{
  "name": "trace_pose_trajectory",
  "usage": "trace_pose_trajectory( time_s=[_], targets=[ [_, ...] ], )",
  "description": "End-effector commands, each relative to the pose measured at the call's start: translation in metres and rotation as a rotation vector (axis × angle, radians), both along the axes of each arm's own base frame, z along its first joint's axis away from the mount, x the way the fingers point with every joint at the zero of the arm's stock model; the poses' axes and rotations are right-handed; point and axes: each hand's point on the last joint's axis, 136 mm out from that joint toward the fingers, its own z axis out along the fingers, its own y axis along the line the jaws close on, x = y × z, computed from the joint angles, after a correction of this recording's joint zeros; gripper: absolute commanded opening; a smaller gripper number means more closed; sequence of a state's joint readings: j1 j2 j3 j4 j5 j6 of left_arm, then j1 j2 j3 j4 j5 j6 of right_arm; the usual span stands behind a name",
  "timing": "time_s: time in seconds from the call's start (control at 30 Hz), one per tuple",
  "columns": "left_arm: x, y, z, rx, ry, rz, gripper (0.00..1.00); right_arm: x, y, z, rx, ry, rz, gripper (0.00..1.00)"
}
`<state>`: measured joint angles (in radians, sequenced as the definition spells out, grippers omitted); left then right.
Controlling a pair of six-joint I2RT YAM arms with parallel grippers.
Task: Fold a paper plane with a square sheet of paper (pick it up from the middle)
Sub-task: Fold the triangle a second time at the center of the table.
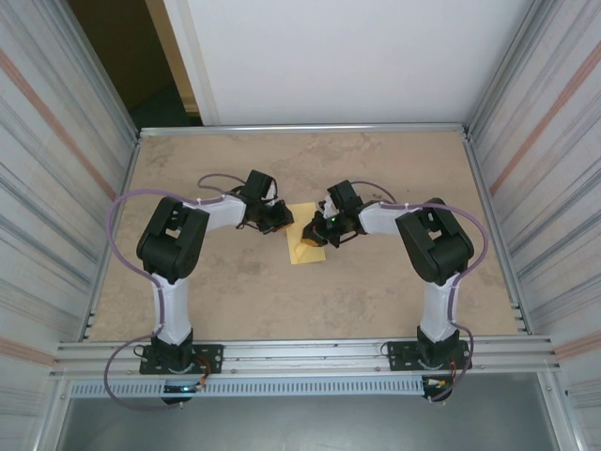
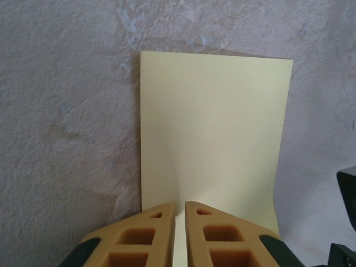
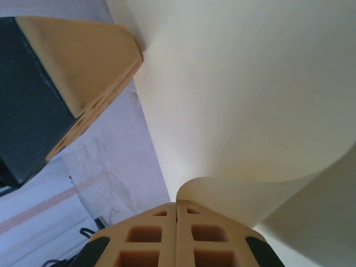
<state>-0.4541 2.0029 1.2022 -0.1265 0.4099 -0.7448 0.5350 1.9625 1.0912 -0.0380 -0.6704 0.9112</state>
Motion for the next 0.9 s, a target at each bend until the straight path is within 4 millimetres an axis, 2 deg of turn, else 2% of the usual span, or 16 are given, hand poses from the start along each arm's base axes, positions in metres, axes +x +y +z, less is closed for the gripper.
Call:
trace_pose_trajectory(
  time_s=[0.0,0.47,0.87],
  targets=[
    [-0.018,0.003,-0.026,0.046,0.086,-0.005,0.14,0.010,0.008,0.001,0.007,-0.010,-0.018,0.00],
    [-0.022,0.004,-0.030,0.045,0.099,0.000,0.13,0.015,0.009,-0.013,-0.022,0.000,-0.045,0.00],
    [-0.024,0.005,-0.032,0.045,0.104,0.000,0.13,0.016,0.010,-0.016,-0.030,-0.015,-0.041,0.00]
  ],
)
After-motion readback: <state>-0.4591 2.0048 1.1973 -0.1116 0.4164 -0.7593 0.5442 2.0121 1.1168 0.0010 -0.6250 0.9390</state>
